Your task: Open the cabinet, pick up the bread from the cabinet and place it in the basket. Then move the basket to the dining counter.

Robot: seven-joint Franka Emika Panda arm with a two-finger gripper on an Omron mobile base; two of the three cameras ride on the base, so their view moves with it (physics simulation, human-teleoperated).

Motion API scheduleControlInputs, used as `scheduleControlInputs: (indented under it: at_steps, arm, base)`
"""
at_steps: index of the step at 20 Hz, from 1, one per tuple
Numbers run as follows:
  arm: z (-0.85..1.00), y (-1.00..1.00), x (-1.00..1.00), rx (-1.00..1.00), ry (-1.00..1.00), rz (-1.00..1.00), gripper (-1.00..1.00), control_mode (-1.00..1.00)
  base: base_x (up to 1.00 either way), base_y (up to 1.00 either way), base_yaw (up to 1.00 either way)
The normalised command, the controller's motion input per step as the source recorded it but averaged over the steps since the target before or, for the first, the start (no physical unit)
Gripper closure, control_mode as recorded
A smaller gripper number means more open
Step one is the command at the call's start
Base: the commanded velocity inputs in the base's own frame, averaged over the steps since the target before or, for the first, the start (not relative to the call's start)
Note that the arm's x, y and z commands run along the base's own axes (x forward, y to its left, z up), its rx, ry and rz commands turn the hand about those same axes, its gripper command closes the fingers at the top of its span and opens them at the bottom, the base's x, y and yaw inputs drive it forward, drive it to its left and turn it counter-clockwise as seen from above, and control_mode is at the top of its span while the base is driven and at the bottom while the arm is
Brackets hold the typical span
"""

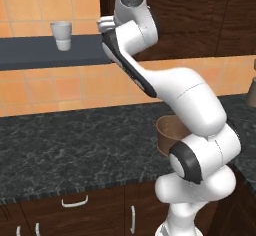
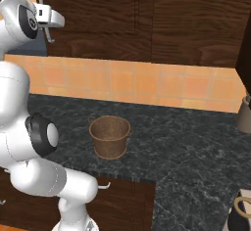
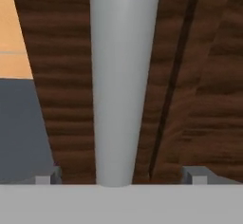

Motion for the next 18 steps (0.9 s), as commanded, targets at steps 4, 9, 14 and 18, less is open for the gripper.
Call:
scheduleControlInputs:
  at_steps: [4,9,14,18]
  arm:
    - [-0.2,-0.01,0.66,0.0,-0.12,0.01,-1.0,-1.0]
    - [-0.04,0.0,0.59,0.0,-0.01,0.04,1.0,-1.0]
    - [0.0,0.0,0.2,0.0,0.0,0.0,1.0,-1.0]
    - [-0.24,-0.36,-0.28,-0.03,0.0,0.01,1.0,-1.0]
  base:
    - [0.0,0.0,0.0]
    - [0.0,0.0,0.0]
    - [0.0,0.0,0.0]
    - [0.0,0.0,0.0]
